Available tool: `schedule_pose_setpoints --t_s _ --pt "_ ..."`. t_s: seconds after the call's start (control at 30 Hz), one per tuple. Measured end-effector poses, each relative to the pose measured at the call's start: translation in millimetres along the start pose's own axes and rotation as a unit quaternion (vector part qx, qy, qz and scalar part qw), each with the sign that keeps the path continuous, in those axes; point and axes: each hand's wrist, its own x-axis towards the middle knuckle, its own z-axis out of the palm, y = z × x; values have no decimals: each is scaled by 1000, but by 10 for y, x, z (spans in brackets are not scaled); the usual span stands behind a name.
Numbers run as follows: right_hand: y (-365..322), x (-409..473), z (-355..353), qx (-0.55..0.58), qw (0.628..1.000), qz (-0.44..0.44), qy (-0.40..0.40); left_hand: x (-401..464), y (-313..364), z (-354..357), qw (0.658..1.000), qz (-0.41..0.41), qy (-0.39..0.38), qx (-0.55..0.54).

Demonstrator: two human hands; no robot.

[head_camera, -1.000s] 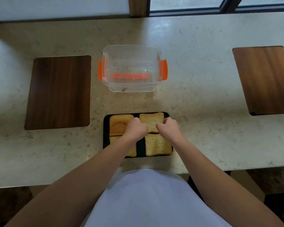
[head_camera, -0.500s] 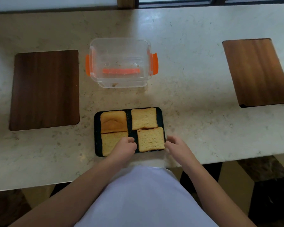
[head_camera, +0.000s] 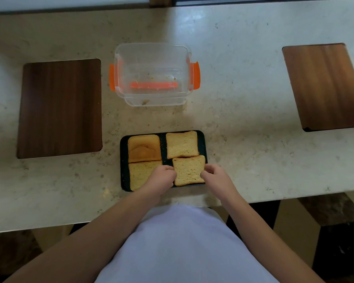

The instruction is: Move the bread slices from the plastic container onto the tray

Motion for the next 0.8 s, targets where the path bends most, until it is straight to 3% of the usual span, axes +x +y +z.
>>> schedule_pose_setpoints --t_s 0.47,0.8 --pt "-47 7 117 -25 1000 -13 -14 -22 -43 -48 1000 -1 12 9" --pt "-166 -135 183 -5 996 -52 66 -160 -66 -212 958 219 81 168"
